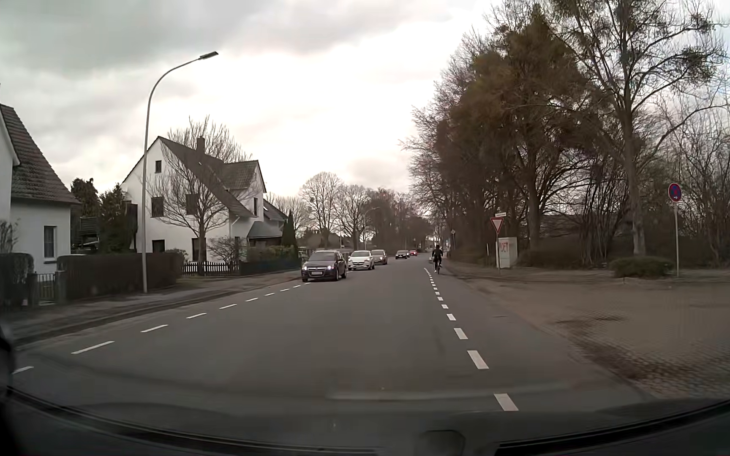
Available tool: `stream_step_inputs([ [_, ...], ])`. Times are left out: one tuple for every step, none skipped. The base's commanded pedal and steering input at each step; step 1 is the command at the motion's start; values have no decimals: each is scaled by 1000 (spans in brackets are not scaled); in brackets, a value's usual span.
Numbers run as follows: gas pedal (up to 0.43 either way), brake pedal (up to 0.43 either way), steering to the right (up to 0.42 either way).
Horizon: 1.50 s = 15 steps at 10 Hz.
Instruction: Follow the waypoints while adhering to traffic rules and regulations
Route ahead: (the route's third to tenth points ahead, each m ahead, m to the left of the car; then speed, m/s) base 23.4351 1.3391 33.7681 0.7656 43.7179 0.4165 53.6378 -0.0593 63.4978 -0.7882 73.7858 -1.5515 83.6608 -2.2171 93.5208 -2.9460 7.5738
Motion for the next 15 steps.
stream_step_inputs([
  [87, 0, 9],
  [87, 0, 9],
  [87, 0, 9],
  [87, 0, 9],
  [87, 0, 9],
  [87, 0, 9],
  [87, 0, 9],
  [87, 0, 9],
  [87, 0, 8],
  [87, 0, 4],
  [87, 0, 4],
  [87, 0, 4],
  [87, 0, 4],
  [87, 0, 4],
  [87, 0, 4],
])
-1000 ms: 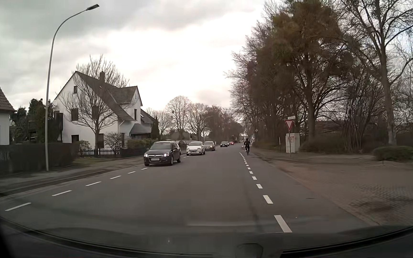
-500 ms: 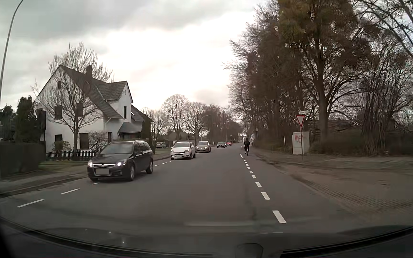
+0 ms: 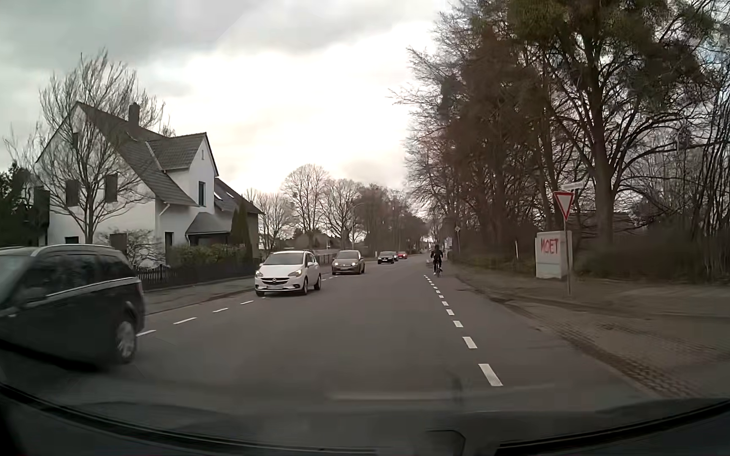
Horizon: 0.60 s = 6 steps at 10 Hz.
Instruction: Follow the waypoints while adhering to traffic rules and regulations
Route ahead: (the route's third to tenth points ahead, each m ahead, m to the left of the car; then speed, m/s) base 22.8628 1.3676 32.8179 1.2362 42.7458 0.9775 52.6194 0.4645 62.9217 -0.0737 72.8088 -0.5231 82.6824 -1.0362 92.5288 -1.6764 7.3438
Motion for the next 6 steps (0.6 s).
stream_step_inputs([
  [87, 0, 3],
  [87, 0, 5],
  [87, 0, 5],
  [87, 0, 4],
  [87, 0, 4],
  [87, 0, 7],
])
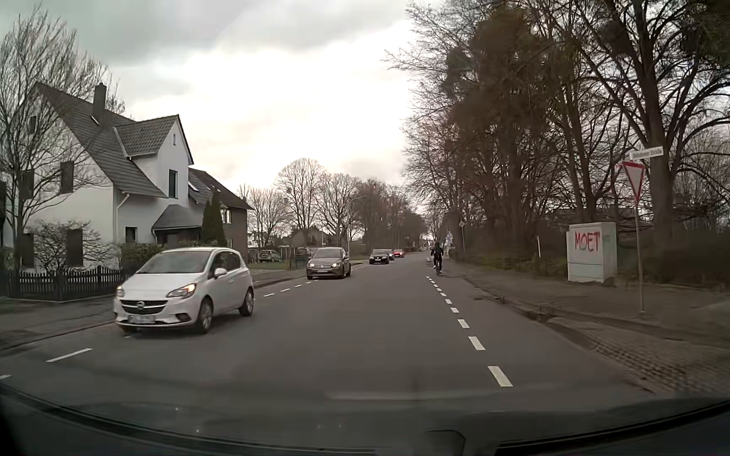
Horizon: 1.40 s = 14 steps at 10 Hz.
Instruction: Follow the waypoints while adhering to traffic rules and regulations
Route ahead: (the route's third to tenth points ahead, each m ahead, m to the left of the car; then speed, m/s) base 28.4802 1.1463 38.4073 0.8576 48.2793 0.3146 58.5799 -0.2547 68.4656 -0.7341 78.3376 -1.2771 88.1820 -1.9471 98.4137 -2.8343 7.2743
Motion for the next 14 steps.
stream_step_inputs([
  [87, 0, 7],
  [87, 0, 6],
  [87, 0, 9],
  [87, 0, 9],
  [87, 0, 8],
  [87, 0, 8],
  [87, 0, 8],
  [87, 0, 7],
  [87, 0, 7],
  [87, 0, 7],
  [87, 0, 6],
  [98, 0, 5],
  [150, 0, 5],
  [177, 0, 4],
])
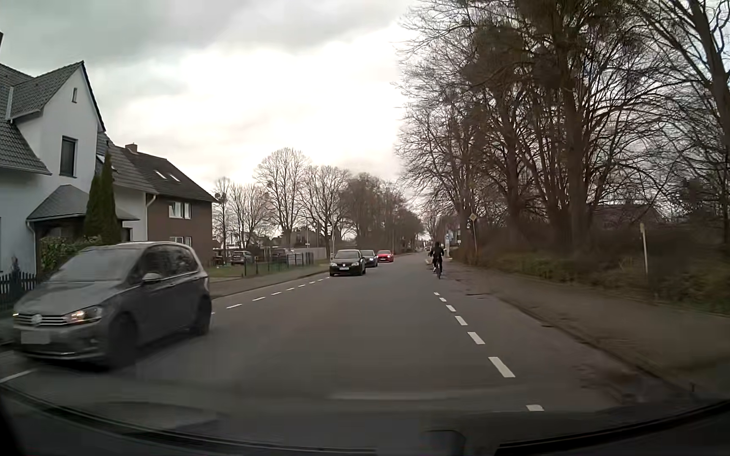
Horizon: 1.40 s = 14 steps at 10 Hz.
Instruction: Follow the waypoints while adhering to traffic rules and regulations
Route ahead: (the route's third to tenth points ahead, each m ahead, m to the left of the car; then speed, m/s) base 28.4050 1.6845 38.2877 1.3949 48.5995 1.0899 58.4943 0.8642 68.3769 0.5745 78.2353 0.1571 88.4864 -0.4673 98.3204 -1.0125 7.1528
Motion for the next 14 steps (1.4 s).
stream_step_inputs([
  [177, 0, 5],
  [177, 0, 5],
  [177, 0, 3],
  [177, 0, 1],
  [177, 0, 1],
  [169, 0, 1],
  [138, 0, 3],
  [98, 0, 3],
  [98, 0, 5],
  [98, 0, 6],
  [98, 0, 5],
  [98, 0, 5],
  [98, 0, 5],
  [98, 0, 5],
])
